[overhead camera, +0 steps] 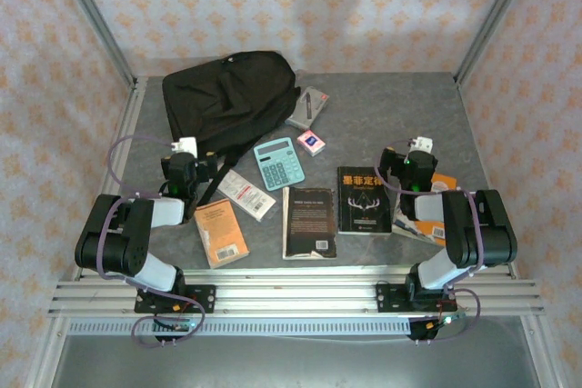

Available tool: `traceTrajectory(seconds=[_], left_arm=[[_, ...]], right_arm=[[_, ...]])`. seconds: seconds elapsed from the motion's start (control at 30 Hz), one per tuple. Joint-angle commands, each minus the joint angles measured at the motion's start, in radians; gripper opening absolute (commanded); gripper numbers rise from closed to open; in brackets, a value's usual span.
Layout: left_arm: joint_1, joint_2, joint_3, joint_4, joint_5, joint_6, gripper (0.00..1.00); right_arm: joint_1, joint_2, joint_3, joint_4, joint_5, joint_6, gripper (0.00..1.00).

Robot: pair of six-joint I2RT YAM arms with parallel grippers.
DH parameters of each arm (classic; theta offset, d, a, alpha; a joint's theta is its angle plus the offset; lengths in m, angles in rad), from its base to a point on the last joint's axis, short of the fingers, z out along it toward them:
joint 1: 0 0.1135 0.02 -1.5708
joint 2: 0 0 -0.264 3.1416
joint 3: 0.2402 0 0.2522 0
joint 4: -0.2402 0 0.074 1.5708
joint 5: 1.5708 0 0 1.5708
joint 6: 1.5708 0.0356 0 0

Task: Pack the student bag
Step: Pick up the student bag from the top-left of the table.

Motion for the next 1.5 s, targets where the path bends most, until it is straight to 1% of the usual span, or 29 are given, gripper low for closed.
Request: traceTrajectory(seconds=[0.0, 0.57, 0.6, 0.63, 0.67, 0.73, 0.8, 0.83, 0.87, 0.9, 0.93, 1.0, 1.07, 1.13, 1.17, 1.23, 1.27, 1.33, 1.37, 1.4, 1.43, 1.47], left_arm=[[-0.006, -0.009, 0.014, 0.03, -0.03, -0.008, 1.0], [-0.006, -0.013, 0.013, 0.037, -0.031, -0.007, 1.0], [-0.006, -0.038, 0.032, -0.012, -0.026, -0.004, 1.0], [-0.008, -0.073, 0.055, -0.082, -0.004, 0.009, 1.0], [-0.015, -0.116, 0.071, -0.141, 0.023, 0.028, 1.0], [-0.052, -0.2, 0.087, -0.22, 0.019, 0.074, 1.0], [-0.116, -0.315, 0.106, -0.283, 0.026, 0.186, 1.0], [-0.145, -0.366, 0.118, -0.33, 0.064, 0.244, 1.0], [-0.176, -0.423, 0.15, -0.41, 0.125, 0.302, 1.0], [-0.204, -0.467, 0.182, -0.486, 0.179, 0.336, 1.0], [-0.229, -0.499, 0.203, -0.527, 0.193, 0.34, 1.0], [-0.288, -0.564, 0.231, -0.566, 0.175, 0.285, 1.0], [-0.331, -0.614, 0.267, -0.626, 0.15, 0.202, 1.0], [-0.381, -0.623, 0.351, -0.741, 0.096, 0.1, 1.0], [-0.417, -0.607, 0.415, -0.824, 0.047, 0.071, 1.0], [-0.498, -0.548, 0.56, -1.001, -0.077, 0.041, 1.0], [-0.534, -0.504, 0.648, -1.094, -0.142, 0.014, 1.0], [-0.537, -0.392, 0.811, -1.266, -0.201, -0.088, 1.0], [-0.535, -0.318, 0.911, -1.401, -0.273, -0.162, 1.0], [-0.535, -0.246, 0.996, -1.506, -0.404, -0.279, 1.0], [-0.528, -0.192, 1.039, -1.557, -0.525, -0.411, 1.0], [-0.492, -0.151, 1.059, -1.539, -0.454, -0.437, 1.0]], right_arm=[[0.003, -0.018, 0.002, 0.001, 0.016, -0.006, 0.99], [0.003, -0.022, -0.001, 0.005, 0.014, -0.007, 0.99], [0.003, -0.045, 0.011, -0.017, -0.011, -0.018, 0.99], [0.003, -0.089, 0.043, -0.113, -0.07, -0.04, 0.99], [0.01, -0.14, 0.108, -0.279, -0.125, -0.07, 0.99], [0.064, -0.194, 0.219, -0.497, -0.085, -0.064, 0.99], [0.121, -0.253, 0.301, -0.656, -0.039, 0.032, 0.99], [0.148, -0.282, 0.325, -0.706, -0.031, 0.091, 0.99], [0.181, -0.317, 0.346, -0.756, -0.019, 0.142, 0.99], [0.235, -0.35, 0.361, -0.796, -0.001, 0.172, 0.99], [0.281, -0.39, 0.369, -0.82, 0.004, 0.181, 0.99], [0.392, -0.464, 0.395, -0.873, 0.012, 0.151, 0.99], [0.476, -0.526, 0.433, -0.94, 0.024, 0.106, 0.99], [0.525, -0.573, 0.492, -1.04, 0.048, 0.093, 0.99], [0.539, -0.59, 0.53, -1.091, 0.058, 0.09, 0.99], [0.556, -0.618, 0.61, -1.197, 0.083, 0.053, 0.99], [0.565, -0.624, 0.651, -1.245, 0.129, 0.033, 0.99], [0.566, -0.629, 0.719, -1.324, 0.219, 0.059, 0.99], [0.566, -0.629, 0.777, -1.423, 0.285, 0.127, 0.99], [0.564, -0.631, 0.814, -1.503, 0.34, 0.149, 0.99], [0.563, -0.635, 0.826, -1.517, 0.4, 0.161, 0.99], [0.549, -0.644, 0.822, -1.516, 0.433, 0.2, 1.0]])
